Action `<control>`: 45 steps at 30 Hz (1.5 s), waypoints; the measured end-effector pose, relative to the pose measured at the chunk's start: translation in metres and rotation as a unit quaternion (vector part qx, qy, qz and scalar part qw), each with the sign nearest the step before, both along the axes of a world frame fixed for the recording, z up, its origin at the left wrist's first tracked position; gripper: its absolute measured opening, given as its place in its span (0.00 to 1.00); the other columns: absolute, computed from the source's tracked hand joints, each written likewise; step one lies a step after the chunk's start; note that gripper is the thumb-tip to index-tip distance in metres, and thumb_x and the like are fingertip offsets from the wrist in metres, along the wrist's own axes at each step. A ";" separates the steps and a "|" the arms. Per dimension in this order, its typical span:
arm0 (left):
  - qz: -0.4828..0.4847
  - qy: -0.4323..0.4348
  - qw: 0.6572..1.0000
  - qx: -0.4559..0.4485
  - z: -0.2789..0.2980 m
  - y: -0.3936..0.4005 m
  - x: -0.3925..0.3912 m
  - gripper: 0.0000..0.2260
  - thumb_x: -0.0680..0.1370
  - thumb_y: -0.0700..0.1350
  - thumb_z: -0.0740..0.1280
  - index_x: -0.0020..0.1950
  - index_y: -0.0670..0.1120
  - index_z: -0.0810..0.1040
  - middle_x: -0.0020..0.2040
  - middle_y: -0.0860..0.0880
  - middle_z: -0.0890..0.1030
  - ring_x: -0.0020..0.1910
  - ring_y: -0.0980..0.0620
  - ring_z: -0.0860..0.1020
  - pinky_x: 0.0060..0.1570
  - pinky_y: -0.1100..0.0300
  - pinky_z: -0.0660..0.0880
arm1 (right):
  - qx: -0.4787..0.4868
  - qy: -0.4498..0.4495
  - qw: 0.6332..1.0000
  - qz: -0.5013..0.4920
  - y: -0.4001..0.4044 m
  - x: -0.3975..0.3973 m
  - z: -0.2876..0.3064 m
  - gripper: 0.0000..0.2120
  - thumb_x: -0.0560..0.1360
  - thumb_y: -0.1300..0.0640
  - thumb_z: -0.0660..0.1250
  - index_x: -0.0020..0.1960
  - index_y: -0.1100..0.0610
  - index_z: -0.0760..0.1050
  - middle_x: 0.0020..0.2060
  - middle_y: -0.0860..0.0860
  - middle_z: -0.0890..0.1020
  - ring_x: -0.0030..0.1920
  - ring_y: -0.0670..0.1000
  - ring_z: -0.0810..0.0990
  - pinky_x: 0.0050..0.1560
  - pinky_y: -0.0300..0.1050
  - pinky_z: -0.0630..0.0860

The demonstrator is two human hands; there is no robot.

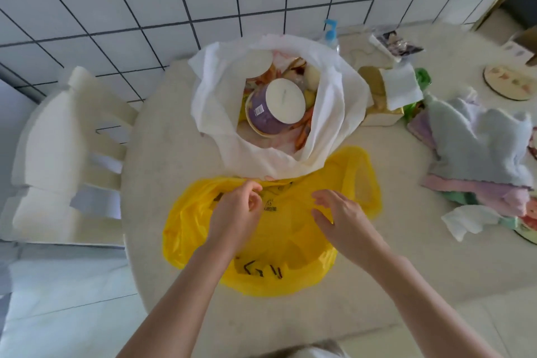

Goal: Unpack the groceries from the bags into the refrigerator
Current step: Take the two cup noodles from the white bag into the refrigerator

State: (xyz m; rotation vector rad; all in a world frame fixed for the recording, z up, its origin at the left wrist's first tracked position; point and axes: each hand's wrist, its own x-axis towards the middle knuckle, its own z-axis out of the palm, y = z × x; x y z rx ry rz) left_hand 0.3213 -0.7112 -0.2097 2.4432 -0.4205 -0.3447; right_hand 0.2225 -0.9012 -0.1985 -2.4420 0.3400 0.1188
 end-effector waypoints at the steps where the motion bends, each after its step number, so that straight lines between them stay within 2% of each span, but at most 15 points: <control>1: -0.006 -0.008 1.000 0.004 0.002 -0.012 0.011 0.08 0.78 0.45 0.63 0.55 0.50 0.78 0.45 0.55 0.82 0.43 0.55 0.79 0.38 0.59 0.76 | -0.010 -0.003 1.000 0.008 -0.013 0.013 0.001 0.15 0.78 0.54 0.63 0.63 0.56 0.73 0.56 0.51 0.79 0.56 0.51 0.79 0.55 0.43 0.75; 6: -0.025 -0.018 1.000 0.006 0.006 -0.069 0.065 0.09 0.79 0.45 0.62 0.58 0.49 0.77 0.51 0.52 0.82 0.48 0.53 0.79 0.42 0.62 0.73 | -0.045 -0.005 0.997 0.055 -0.067 0.083 0.003 0.15 0.79 0.55 0.63 0.65 0.56 0.71 0.58 0.51 0.78 0.57 0.53 0.77 0.55 0.45 0.75; 10: -0.021 -0.038 0.999 0.009 0.005 -0.098 0.105 0.09 0.79 0.44 0.63 0.59 0.48 0.77 0.53 0.51 0.82 0.51 0.51 0.79 0.46 0.53 0.77 | -0.075 -0.022 0.992 0.097 -0.092 0.136 -0.004 0.15 0.79 0.55 0.62 0.65 0.57 0.70 0.57 0.52 0.77 0.58 0.54 0.76 0.55 0.47 0.77; 14: -0.040 -0.113 0.993 0.007 -0.006 -0.121 0.137 0.10 0.78 0.42 0.65 0.59 0.45 0.77 0.56 0.49 0.79 0.56 0.49 0.75 0.49 0.50 0.77 | -0.139 -0.064 0.974 0.168 -0.102 0.180 -0.013 0.12 0.77 0.59 0.65 0.59 0.60 0.75 0.52 0.54 0.78 0.54 0.57 0.76 0.52 0.49 0.78; 17: 0.011 -0.116 0.993 0.007 -0.017 -0.132 0.158 0.13 0.76 0.41 0.66 0.61 0.45 0.75 0.60 0.48 0.75 0.61 0.47 0.72 0.50 0.48 0.76 | -0.161 -0.096 0.963 0.194 -0.104 0.199 -0.022 0.12 0.72 0.63 0.70 0.55 0.63 0.78 0.48 0.55 0.80 0.53 0.60 0.78 0.50 0.50 0.80; 21: 0.100 -0.113 0.988 -0.010 -0.022 -0.137 0.173 0.18 0.76 0.45 0.67 0.65 0.45 0.72 0.64 0.47 0.70 0.61 0.45 0.67 0.53 0.54 0.71 | -0.127 -0.090 0.973 0.170 -0.098 0.214 -0.026 0.18 0.73 0.62 0.67 0.63 0.63 0.73 0.56 0.56 0.76 0.60 0.59 0.73 0.50 0.54 0.79; 23: 0.153 -0.069 0.985 -0.043 -0.024 -0.137 0.178 0.20 0.77 0.48 0.66 0.67 0.46 0.69 0.66 0.46 0.68 0.62 0.45 0.67 0.53 0.57 0.67 | -0.105 -0.080 0.978 0.164 -0.089 0.218 -0.026 0.23 0.73 0.62 0.67 0.67 0.63 0.69 0.63 0.58 0.73 0.64 0.61 0.70 0.55 0.54 0.77; 26: 0.227 0.040 0.970 -0.082 -0.033 -0.132 0.186 0.22 0.79 0.53 0.64 0.68 0.43 0.68 0.66 0.43 0.69 0.64 0.44 0.69 0.60 0.53 0.68 | -0.108 -0.047 0.977 0.175 -0.073 0.220 -0.034 0.32 0.73 0.61 0.68 0.73 0.62 0.59 0.71 0.60 0.65 0.68 0.63 0.67 0.62 0.54 0.72; 30: 0.285 0.216 0.924 -0.139 -0.036 -0.131 0.194 0.39 0.68 0.73 0.57 0.67 0.45 0.65 0.63 0.44 0.74 0.62 0.42 0.74 0.62 0.44 0.72 | -0.136 -0.029 0.978 0.158 -0.060 0.222 -0.046 0.37 0.71 0.60 0.70 0.74 0.63 0.57 0.71 0.65 0.63 0.67 0.67 0.66 0.64 0.60 0.70; 32: 0.295 0.227 0.915 -0.158 -0.036 -0.132 0.194 0.41 0.66 0.75 0.54 0.68 0.45 0.64 0.64 0.44 0.74 0.62 0.42 0.74 0.62 0.43 0.72 | -0.133 -0.029 0.981 0.140 -0.057 0.224 -0.048 0.37 0.72 0.59 0.70 0.75 0.62 0.54 0.72 0.65 0.62 0.69 0.67 0.64 0.67 0.61 0.67; 35: 0.315 0.219 0.905 -0.183 -0.031 -0.132 0.194 0.32 0.76 0.67 0.55 0.69 0.44 0.65 0.67 0.43 0.73 0.65 0.43 0.73 0.65 0.44 0.70 | -0.117 -0.025 0.985 0.122 -0.059 0.227 -0.051 0.41 0.73 0.53 0.70 0.77 0.60 0.49 0.73 0.64 0.58 0.72 0.66 0.59 0.70 0.60 0.63; 37: 0.313 0.219 0.905 -0.187 -0.029 -0.133 0.194 0.28 0.79 0.66 0.53 0.68 0.46 0.70 0.66 0.46 0.74 0.65 0.45 0.73 0.66 0.46 0.69 | -0.109 -0.028 0.989 0.094 -0.063 0.228 -0.051 0.44 0.72 0.48 0.71 0.77 0.60 0.48 0.73 0.63 0.58 0.72 0.64 0.60 0.70 0.57 0.64; 39: 0.292 0.237 0.905 -0.197 -0.029 -0.135 0.193 0.29 0.72 0.73 0.51 0.58 0.57 0.79 0.60 0.51 0.80 0.61 0.48 0.77 0.65 0.45 0.70 | -0.069 -0.039 0.996 0.046 -0.067 0.231 -0.047 0.47 0.71 0.42 0.70 0.77 0.61 0.48 0.73 0.62 0.59 0.73 0.62 0.60 0.70 0.56 0.65; 41: 0.284 0.254 0.902 -0.204 -0.030 -0.137 0.193 0.29 0.66 0.77 0.50 0.45 0.62 0.82 0.50 0.52 0.85 0.55 0.48 0.81 0.62 0.44 0.73 | -0.047 -0.060 0.997 0.001 -0.071 0.232 -0.043 0.51 0.69 0.40 0.71 0.77 0.61 0.46 0.73 0.60 0.60 0.72 0.61 0.62 0.69 0.57 0.67; 45: 0.282 0.256 0.890 -0.250 -0.021 -0.144 0.191 0.26 0.76 0.68 0.52 0.41 0.55 0.84 0.41 0.52 0.86 0.47 0.49 0.84 0.57 0.45 0.77 | -0.080 -0.059 0.994 -0.053 -0.071 0.235 -0.037 0.56 0.66 0.34 0.70 0.78 0.58 0.42 0.72 0.58 0.60 0.69 0.61 0.64 0.58 0.56 0.74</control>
